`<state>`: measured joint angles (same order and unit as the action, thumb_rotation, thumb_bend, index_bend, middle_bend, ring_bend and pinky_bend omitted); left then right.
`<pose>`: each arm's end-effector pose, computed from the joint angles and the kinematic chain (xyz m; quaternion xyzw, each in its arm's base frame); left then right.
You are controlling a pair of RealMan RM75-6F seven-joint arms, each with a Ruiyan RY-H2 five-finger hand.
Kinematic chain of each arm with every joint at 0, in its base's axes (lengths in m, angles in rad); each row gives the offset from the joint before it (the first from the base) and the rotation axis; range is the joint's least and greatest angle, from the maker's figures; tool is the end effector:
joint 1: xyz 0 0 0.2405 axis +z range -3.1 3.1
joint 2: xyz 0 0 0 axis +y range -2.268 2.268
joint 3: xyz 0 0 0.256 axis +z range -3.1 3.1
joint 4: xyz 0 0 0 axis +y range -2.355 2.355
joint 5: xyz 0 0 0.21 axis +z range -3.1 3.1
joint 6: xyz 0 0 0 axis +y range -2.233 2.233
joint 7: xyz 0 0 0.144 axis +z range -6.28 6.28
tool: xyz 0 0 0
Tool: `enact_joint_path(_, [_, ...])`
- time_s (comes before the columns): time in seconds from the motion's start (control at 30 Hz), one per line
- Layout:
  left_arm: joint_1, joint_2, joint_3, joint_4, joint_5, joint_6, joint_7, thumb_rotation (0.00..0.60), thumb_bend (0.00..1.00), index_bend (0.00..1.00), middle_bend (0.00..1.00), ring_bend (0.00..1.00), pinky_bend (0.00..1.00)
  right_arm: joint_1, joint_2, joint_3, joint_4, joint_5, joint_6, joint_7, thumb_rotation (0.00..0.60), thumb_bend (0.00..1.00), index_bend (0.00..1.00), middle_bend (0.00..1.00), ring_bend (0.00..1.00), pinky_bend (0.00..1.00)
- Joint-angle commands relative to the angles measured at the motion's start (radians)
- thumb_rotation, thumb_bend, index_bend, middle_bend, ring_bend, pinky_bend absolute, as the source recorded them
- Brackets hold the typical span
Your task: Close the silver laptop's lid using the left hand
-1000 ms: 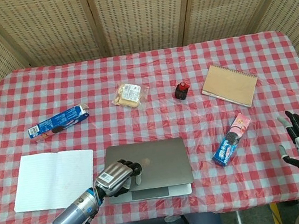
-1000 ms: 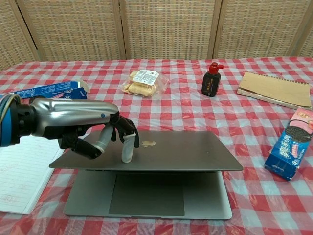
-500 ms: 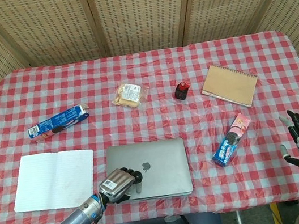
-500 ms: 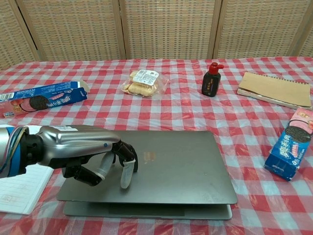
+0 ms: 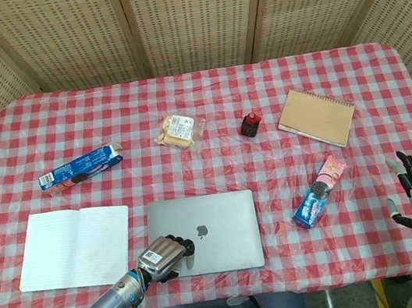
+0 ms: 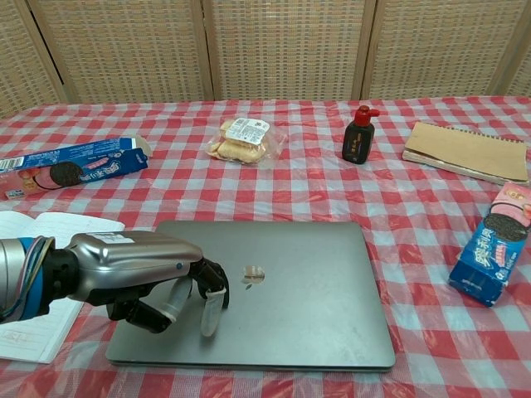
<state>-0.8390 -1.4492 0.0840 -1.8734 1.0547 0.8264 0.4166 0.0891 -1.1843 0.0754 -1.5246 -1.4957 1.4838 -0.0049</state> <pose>-0.1187 0.2307 -0.0470 -0.8505 -0.4098 -0.2563 0.2075 -0.3204 -0.1886 0.1501 0.5911 -0.3736 0.3897 0.5992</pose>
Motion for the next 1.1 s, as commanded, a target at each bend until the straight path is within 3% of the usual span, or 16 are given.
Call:
enact_joint_path(0.03, [0.007,-0.001,-0.001,0.0,0.008,0.011,-0.003,0.6,1.0,0.48,0.27,0.27,0.27,0.0,0.0,0.0,0.0,0.0,0.0,0.001,0.6,0.67,0.05,0.0,0.0,0.0])
enact_joint_path(0.2, [0.023,0.007,-0.002,-0.005,0.03,0.034,-0.011,0.6,1.0,0.46,0.22,0.24,0.23,0.0,0.001,-0.001,0.0,-0.004,0.0,0.003,0.6,0.65,0.05,0.0,0.0,0.0])
enact_joint_path(0.27, [0.035,0.008,0.0,-0.007,0.049,0.056,-0.011,0.6,0.94,0.43,0.18,0.21,0.19,0.0,0.001,-0.001,0.001,-0.006,0.002,0.004,0.6,0.65,0.05,0.0,0.0,0.0])
enact_joint_path(0.4, [0.089,0.005,-0.002,-0.017,0.128,0.152,-0.04,0.6,0.67,0.24,0.03,0.07,0.1,-0.001,0.003,-0.002,0.0,-0.006,0.003,0.005,0.6,0.64,0.05,0.0,0.0,0.0])
enact_joint_path(0.5, [0.157,0.001,0.009,-0.002,0.231,0.285,-0.035,0.6,0.51,0.06,0.0,0.0,0.01,-0.001,0.002,-0.003,0.002,-0.007,0.003,0.003,0.6,0.64,0.05,0.0,0.0,0.0])
enact_joint_path(0.57, [0.202,0.002,0.022,0.009,0.284,0.374,0.006,0.6,0.35,0.0,0.0,0.0,0.0,-0.001,0.0,-0.003,0.004,-0.008,0.003,0.001,0.6,0.64,0.04,0.0,0.0,0.0])
enact_joint_path(0.67, [0.283,0.015,0.046,0.025,0.335,0.512,0.092,0.6,0.15,0.0,0.0,0.0,0.0,-0.001,-0.003,-0.003,0.008,-0.01,0.005,-0.003,0.6,0.64,0.03,0.0,0.0,0.0])
enact_joint_path(0.87, [0.44,0.062,0.084,0.109,0.401,0.731,0.132,0.6,0.13,0.0,0.0,0.0,0.0,0.0,-0.016,-0.006,0.011,-0.018,0.011,-0.033,0.6,0.63,0.02,0.0,0.0,0.0])
enact_joint_path(1.1, [0.549,0.094,0.082,0.215,0.407,0.817,0.062,0.6,0.13,0.0,0.0,0.0,0.0,0.0,-0.027,-0.004,0.015,-0.018,0.016,-0.052,0.6,0.63,0.01,0.0,0.0,0.0])
